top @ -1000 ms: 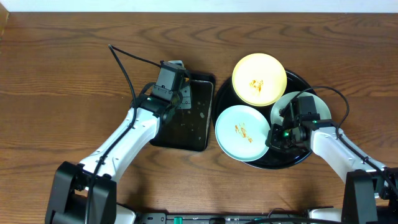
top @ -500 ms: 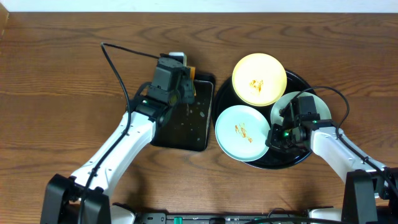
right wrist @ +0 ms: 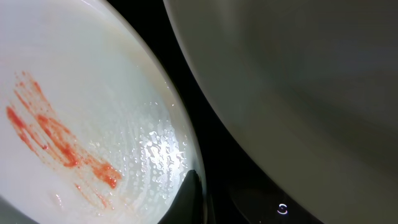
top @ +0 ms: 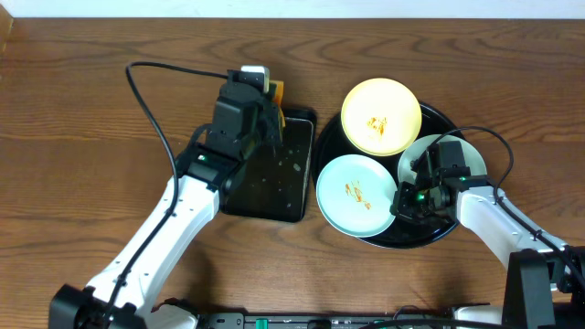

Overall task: Clean dirty plates on tray and stack at the side
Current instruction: 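Lift the sponge with the left gripper and carry it toward the plates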

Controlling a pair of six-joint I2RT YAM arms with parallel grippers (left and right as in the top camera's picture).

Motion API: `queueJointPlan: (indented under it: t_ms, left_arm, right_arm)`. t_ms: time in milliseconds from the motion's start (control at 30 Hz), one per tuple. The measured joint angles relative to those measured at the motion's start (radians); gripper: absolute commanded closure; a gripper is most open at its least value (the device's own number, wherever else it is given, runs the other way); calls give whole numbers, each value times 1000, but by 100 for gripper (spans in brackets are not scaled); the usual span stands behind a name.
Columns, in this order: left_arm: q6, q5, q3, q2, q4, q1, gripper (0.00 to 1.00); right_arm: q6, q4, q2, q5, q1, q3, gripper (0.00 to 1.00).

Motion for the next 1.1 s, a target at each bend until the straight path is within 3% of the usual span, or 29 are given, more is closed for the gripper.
queueJointPlan:
  t_ms: [367, 900, 1100]
  left_arm:
    - [-85, 31, 2, 227, -257, -4, 92]
    - [-82, 88, 11, 229, -348, -4, 93]
    - [-35, 113, 146, 229, -501, -27, 93]
  right_arm:
    - [0, -5, 0, 0, 0, 0, 99]
    - [0, -12, 0, 0, 0, 0, 99]
    - [0, -12, 0, 0, 0, 0, 99]
